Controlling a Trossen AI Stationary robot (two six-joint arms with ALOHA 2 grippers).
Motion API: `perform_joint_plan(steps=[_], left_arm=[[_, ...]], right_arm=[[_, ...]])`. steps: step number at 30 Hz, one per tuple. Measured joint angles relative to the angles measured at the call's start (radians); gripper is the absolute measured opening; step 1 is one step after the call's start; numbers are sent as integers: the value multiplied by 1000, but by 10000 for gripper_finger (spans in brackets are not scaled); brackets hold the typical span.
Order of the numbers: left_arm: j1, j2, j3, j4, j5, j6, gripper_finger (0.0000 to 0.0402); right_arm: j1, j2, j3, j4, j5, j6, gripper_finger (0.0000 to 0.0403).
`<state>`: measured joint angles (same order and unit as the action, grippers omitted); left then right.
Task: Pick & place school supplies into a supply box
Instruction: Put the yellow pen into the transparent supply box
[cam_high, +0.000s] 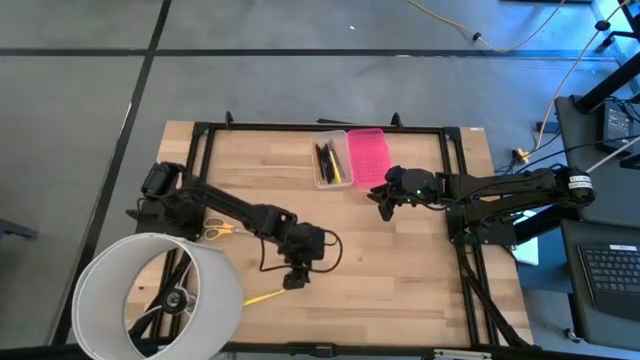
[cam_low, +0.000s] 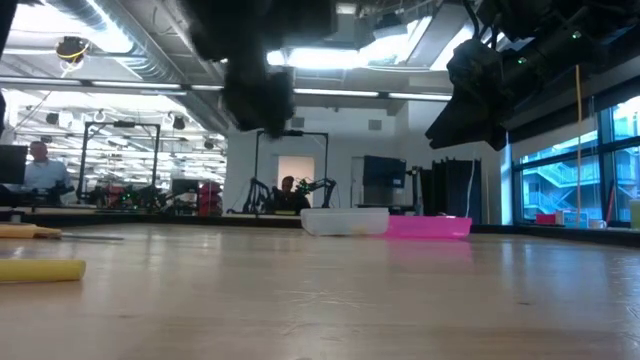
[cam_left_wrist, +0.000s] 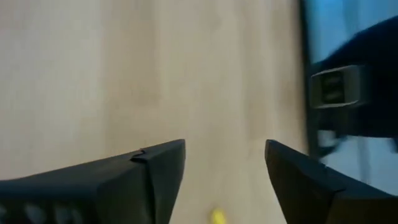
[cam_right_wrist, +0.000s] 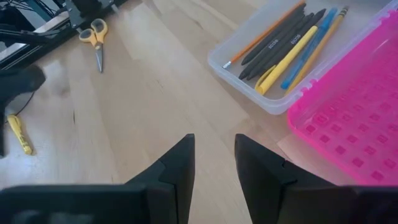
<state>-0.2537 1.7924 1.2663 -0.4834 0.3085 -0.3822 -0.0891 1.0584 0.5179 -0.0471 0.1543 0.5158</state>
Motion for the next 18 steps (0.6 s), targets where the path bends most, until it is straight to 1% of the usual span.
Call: perform_joint_plan(steps=[2, 4, 11, 16, 18], left_arm=[[-21, 0, 0, -56, -85, -23, 222], [-42, 0, 0, -96, -120, -47, 228], [-110, 0, 0, -142, -82, -127, 236], [-125, 9, 0, -161, -8, -184, 232], [-125, 16, 0, -165, 6, -189, 231]], right_arm=[[0, 0, 0, 0, 0, 0, 119], [0, 0, 0, 0, 0, 0, 119], [0, 0, 0, 0, 0, -1, 119], [0, 0, 0, 0, 1, -1, 119], [0, 0, 0, 0, 1, -1, 119]])
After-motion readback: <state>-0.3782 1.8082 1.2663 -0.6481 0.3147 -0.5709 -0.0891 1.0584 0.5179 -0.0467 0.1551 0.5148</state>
